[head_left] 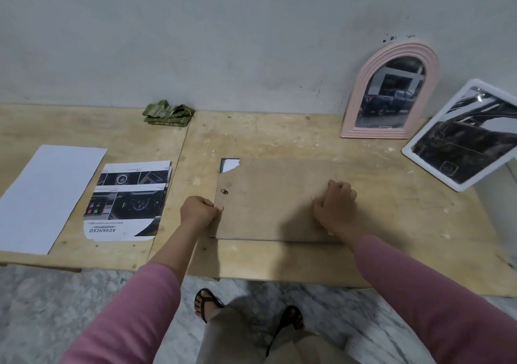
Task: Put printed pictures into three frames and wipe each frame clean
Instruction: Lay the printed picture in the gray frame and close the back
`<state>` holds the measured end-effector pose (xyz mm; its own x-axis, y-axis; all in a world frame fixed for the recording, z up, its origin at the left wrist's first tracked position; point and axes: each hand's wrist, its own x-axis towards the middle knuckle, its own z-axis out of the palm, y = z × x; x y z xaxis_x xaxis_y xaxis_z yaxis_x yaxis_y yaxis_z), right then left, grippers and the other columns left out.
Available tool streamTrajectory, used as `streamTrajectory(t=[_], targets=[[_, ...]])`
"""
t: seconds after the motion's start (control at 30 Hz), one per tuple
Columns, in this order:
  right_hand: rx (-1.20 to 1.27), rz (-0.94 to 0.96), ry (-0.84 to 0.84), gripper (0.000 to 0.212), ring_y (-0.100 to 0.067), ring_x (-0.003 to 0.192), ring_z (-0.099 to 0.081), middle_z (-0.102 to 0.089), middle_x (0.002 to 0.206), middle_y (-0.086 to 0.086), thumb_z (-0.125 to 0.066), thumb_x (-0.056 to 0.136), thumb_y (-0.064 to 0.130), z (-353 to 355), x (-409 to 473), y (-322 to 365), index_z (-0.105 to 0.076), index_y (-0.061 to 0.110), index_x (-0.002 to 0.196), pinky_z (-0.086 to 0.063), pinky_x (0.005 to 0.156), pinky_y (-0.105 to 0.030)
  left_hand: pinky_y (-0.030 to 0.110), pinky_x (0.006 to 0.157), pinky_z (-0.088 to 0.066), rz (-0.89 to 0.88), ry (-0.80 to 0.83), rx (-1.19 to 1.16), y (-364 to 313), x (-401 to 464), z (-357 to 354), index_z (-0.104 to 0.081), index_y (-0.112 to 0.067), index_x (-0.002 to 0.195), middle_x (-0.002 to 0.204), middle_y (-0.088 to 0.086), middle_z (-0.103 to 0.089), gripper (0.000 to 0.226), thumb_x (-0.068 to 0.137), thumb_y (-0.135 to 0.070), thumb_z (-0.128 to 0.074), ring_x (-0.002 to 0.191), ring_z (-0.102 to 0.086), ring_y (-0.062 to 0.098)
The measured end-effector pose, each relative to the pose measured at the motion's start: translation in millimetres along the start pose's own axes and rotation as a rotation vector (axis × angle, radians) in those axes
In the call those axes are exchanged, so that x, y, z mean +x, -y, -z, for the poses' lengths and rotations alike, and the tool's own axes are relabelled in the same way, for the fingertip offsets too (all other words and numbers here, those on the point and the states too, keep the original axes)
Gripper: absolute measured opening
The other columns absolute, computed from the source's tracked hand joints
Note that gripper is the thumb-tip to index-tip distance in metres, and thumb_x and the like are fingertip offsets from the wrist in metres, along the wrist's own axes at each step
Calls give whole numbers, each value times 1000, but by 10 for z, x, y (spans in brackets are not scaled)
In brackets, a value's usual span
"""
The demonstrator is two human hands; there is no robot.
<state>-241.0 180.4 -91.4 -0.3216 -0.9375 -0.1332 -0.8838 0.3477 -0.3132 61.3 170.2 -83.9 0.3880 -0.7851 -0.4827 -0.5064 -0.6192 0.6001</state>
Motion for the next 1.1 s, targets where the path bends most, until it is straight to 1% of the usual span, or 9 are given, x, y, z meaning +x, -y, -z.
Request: streamTrajectory(t=[0.13, 0.27, 0.4, 0.5, 0.57, 0.7, 0.8, 0.97, 1.1], targets=[[34, -5, 2, 57, -38, 107, -41, -42, 122, -17, -67, 78, 41, 35, 69, -98, -49, 4, 119, -42, 86, -43, 33, 74, -55, 51, 100, 38, -73, 87, 41, -64, -10, 59, 66, 10, -66, 26, 66, -20, -87, 66, -61, 25], [38, 44, -22, 62, -37, 104, -42, -45, 118, -18, -68, 78, 46, 21, 93, -164, -52, 2, 119, -40, 86, -41, 41, 88, -55, 102, 189, 112, -112, 179, 72, -71, 2, 84, 91, 18, -73, 36, 66, -24, -87, 89, -70, 30], [41, 67, -41, 59, -36, 102, -42, -45, 116, -19, -68, 78, 46, -17, 97, -183, -54, 0, 113, -38, 86, -41, 27, 73, -48, -1, 131, 354, -271, 18, 32, -61, -7, 74, 90, 14, -65, 23, 77, -26, -74, 90, -63, 28], [13, 92, -50, 57, -37, 100, -43, -45, 114, -20, -68, 78, 46, -16, 101, -207, -54, 0, 109, -38, 86, -42, 28, 69, -41, -79, 63, 434, -295, -57, -1, -50, -13, 65, 91, 12, -57, 26, 77, -21, -71, 94, -58, 30], [-14, 132, -39, 59, -40, 103, -44, -45, 115, -21, -66, 78, 46, -18, 108, -223, -53, -1, 110, -38, 88, -43, 32, 75, -44, -151, 15, 485, -323, -73, 7, -54, -13, 85, 102, 9, -56, 22, 76, -22, -72, 101, -56, 31], [-114, 211, 101, 74, -33, 141, -18, -16, 154, -13, -53, 85, 43, -23, 160, -207, -26, 6, 144, -15, 111, -54, 56, 108, -24, -472, 150, 914, -398, -73, -57, -24, -24, 146, 155, 7, -17, 79, 79, -27, -65, 137, -30, 29], [-171, 290, 155, 75, -21, 147, -4, -3, 160, -4, -45, 89, 41, -30, 229, -192, -12, 12, 150, -4, 113, -55, 61, 112, -3, -544, 310, 974, -420, -108, -166, 0, -23, 153, 161, 6, 10, 100, 76, -36, -64, 148, -4, 26], [-214, 349, 129, 79, -25, 146, -14, -16, 157, -11, -28, 81, 49, -34, 234, -239, -21, 7, 148, -10, 114, -49, 60, 113, 0, -551, 272, 967, -421, -67, -178, -3, -25, 152, 161, 5, 8, 102, 74, -52, -63, 147, -8, 27], [-234, 386, 131, 80, -35, 129, -45, -45, 141, -21, -28, 76, 51, -74, 294, -260, -47, -2, 134, -31, 105, -53, 60, 113, -2, -562, 204, 989, -470, -63, -251, -23, -23, 143, 155, 5, -12, 101, 63, -70, -64, 142, -22, 30]])
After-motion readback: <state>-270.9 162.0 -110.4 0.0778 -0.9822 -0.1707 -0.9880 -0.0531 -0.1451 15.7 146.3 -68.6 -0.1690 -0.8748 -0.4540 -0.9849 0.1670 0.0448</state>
